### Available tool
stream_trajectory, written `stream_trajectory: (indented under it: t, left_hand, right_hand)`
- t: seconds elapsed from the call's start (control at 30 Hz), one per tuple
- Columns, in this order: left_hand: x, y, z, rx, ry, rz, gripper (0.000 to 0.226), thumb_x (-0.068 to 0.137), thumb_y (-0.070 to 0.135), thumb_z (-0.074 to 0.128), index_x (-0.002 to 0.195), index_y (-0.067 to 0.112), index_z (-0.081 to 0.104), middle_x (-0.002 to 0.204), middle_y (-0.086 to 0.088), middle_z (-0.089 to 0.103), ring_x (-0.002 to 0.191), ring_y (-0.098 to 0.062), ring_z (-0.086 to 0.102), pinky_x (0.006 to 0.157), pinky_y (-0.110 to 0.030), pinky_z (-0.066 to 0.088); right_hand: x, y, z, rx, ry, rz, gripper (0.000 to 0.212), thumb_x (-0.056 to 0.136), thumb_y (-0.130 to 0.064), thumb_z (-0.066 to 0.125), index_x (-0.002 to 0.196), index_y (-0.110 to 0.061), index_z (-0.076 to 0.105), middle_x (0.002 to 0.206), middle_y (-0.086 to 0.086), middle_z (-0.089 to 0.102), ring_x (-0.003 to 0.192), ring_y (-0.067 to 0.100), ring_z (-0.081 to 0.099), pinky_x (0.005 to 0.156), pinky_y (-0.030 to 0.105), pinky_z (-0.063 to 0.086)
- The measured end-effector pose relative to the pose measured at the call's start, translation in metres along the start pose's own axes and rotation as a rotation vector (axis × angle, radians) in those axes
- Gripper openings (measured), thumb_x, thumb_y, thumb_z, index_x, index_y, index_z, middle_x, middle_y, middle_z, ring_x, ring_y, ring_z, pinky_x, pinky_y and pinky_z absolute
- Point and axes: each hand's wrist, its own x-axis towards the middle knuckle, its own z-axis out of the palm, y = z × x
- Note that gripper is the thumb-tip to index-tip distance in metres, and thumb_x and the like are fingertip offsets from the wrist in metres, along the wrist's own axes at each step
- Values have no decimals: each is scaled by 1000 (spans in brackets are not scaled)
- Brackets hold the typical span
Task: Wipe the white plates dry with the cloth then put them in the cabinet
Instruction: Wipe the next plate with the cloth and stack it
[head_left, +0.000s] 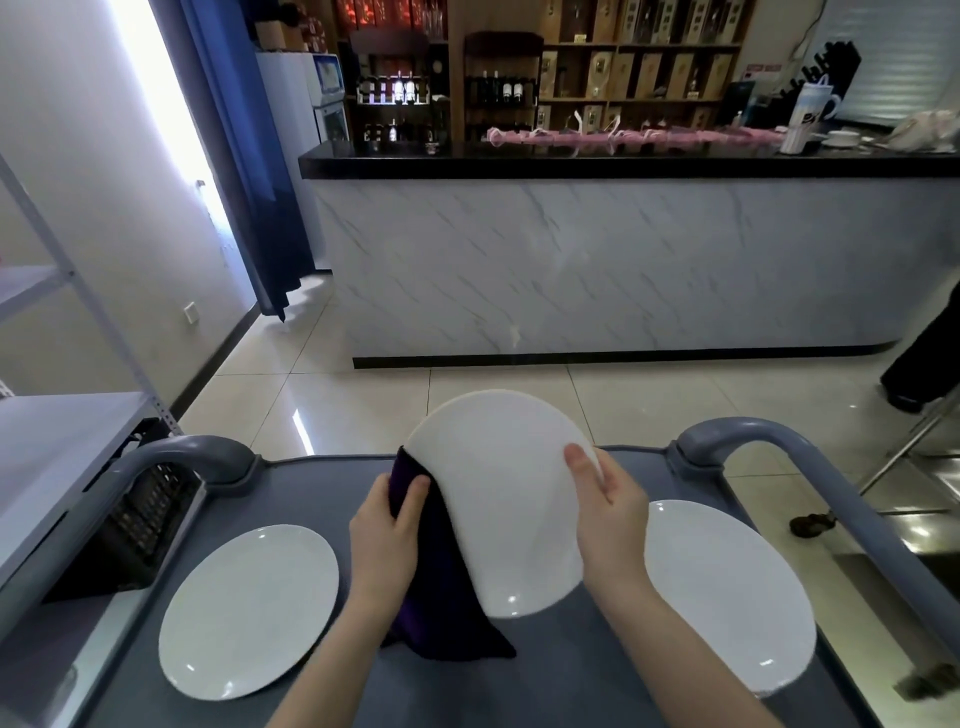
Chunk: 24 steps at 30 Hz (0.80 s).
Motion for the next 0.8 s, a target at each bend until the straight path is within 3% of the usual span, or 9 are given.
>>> stream_trajectory:
  t: [0.1,0.2,0.33,0.4,0.47,0.53,0.63,0.8]
  left_hand:
    - [-19,-4,11,-74,-2,-82,22,98,32,54,82,18,57,75,19,65,65,4,57,57,-14,42]
    - [-21,-3,12,-86,-15,-81,17,99,31,54,85,23,59,78,21,67,71,6,59,61,-16,42]
    - [2,10,-3,-32,-58,67,19,95,24,61,78,20,56,71,17,64,62,2,54,57,-11,41]
    - [13,22,-8,39,-126,182,23,92,22,65,74,25,52,68,20,61,60,2,52,58,-11,40]
    - [18,33,-7,148,-260,299,29,89,22,69,71,34,49,67,24,60,62,4,52,59,-11,39]
    - [19,38,-2,209,-377,368,30,87,23,71,71,37,49,69,23,60,64,2,53,58,-12,37]
    - [21,37,2,174,-321,337,22,87,28,71,74,30,54,69,15,60,63,-3,52,59,-18,38]
    - [17,20,-4,100,-139,123,26,90,30,66,70,24,52,63,16,60,60,-1,51,58,-16,38]
  right_hand:
    - [-6,5,5,109,156,111,30,97,-41,58,76,-20,64,66,-9,62,62,3,54,61,20,46]
    - [-1,2,0,49,95,48,31,99,-38,55,77,-17,61,66,-9,62,62,3,53,59,15,45]
    - [14,-13,-16,-102,-139,-130,41,97,-38,58,78,-3,49,64,3,45,60,11,40,53,22,34]
    - [21,-22,-19,-234,-312,-211,40,94,-40,58,74,-7,48,63,7,39,60,11,36,54,25,30]
    - [24,-30,-15,-378,-509,-279,33,95,-35,61,69,-18,52,63,9,43,60,9,38,56,25,31]
    - [23,-32,-9,-463,-633,-319,31,96,-32,62,69,-18,56,65,9,49,61,7,41,58,25,32]
    - [20,-33,-6,-398,-570,-308,30,96,-29,63,68,-19,59,60,-1,46,60,5,41,57,23,31]
    - [9,-21,-12,-171,-277,-198,38,96,-27,62,61,-17,52,57,-9,38,57,6,34,54,21,27]
